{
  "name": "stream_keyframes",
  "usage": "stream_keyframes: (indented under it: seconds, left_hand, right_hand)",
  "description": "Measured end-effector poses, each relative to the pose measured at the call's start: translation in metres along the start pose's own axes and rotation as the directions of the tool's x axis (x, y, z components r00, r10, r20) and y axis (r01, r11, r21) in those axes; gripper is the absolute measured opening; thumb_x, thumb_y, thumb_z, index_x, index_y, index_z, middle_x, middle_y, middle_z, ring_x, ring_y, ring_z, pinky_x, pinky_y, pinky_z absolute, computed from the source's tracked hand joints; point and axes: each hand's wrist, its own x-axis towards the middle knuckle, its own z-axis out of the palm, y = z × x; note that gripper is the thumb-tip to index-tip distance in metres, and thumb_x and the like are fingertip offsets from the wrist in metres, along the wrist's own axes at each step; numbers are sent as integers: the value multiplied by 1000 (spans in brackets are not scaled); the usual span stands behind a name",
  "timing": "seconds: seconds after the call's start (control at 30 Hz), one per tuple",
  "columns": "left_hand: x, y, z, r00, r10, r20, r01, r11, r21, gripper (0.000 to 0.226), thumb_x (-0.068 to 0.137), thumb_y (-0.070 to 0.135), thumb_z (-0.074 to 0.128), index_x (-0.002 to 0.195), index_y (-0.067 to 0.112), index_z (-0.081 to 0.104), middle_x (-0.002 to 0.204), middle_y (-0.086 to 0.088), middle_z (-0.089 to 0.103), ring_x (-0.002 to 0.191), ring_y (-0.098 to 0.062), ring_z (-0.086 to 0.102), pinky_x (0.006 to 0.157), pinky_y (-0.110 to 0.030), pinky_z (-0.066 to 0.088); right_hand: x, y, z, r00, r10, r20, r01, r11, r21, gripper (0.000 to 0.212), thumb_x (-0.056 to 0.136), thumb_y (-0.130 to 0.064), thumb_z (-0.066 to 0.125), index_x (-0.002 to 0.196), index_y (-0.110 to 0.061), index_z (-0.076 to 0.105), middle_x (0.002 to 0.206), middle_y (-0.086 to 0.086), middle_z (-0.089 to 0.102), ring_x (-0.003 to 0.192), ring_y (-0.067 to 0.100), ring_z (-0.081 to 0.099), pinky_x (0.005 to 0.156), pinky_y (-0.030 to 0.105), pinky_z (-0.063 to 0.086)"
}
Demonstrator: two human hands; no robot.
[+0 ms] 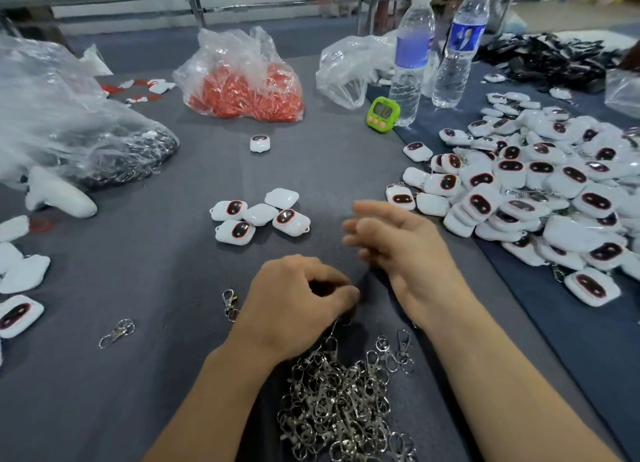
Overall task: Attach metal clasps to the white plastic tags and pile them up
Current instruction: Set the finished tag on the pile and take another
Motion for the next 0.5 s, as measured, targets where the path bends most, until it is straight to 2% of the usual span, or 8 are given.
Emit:
stream_keyframes:
  seconds: [0.1,0.2,0.3,0.37,0.43,0.5]
  left_hand:
    - [0,0,-2,981,56,184,-60,998,11,32,59,65,71,90,54,73,85,25,67,88,5,60,83,-21,45]
    - [2,-3,-2,965,78,252,-67,996,-53,31,56,49,83,87,49,78,91,27,69,90,1,64,82,-19,47]
    - [3,-7,2,972,114,204,-73,978,-197,22,66,19,88,80,35,82,86,27,72,82,4,68,73,-8,44]
    - [3,-8,4,982,121,142,-91,975,-201,19,70,17,87,81,32,82,85,27,72,81,4,68,71,-9,44]
    - [2,-9,5,992,118,44,-111,984,-137,15,72,22,83,83,31,82,84,27,70,81,2,66,70,-11,44]
    - [1,-10,6,993,95,-65,-99,993,-61,12,69,24,76,80,27,80,82,25,68,75,1,62,65,-9,40]
  right_hand:
    - [2,10,5,996,-93,1,87,928,-363,30,82,8,69,90,-20,76,85,3,80,78,13,74,76,25,56]
    - [3,18,8,981,-189,40,174,779,-602,30,81,2,68,86,-26,77,81,-9,78,79,4,73,81,22,57]
    - [1,23,13,962,-259,84,246,693,-678,29,81,-2,66,87,-29,78,80,-13,76,77,-2,70,76,12,54]
    - [2,25,15,949,-294,116,286,641,-712,31,82,-4,65,90,-30,78,81,-16,74,76,-5,66,70,4,47]
    - [5,26,17,943,-300,146,307,608,-732,33,84,-3,63,96,-31,78,86,-18,71,76,-6,61,70,4,42]
    - [10,28,20,937,-291,194,332,566,-755,38,87,-4,61,107,-31,77,108,-17,70,91,-4,58,85,6,42]
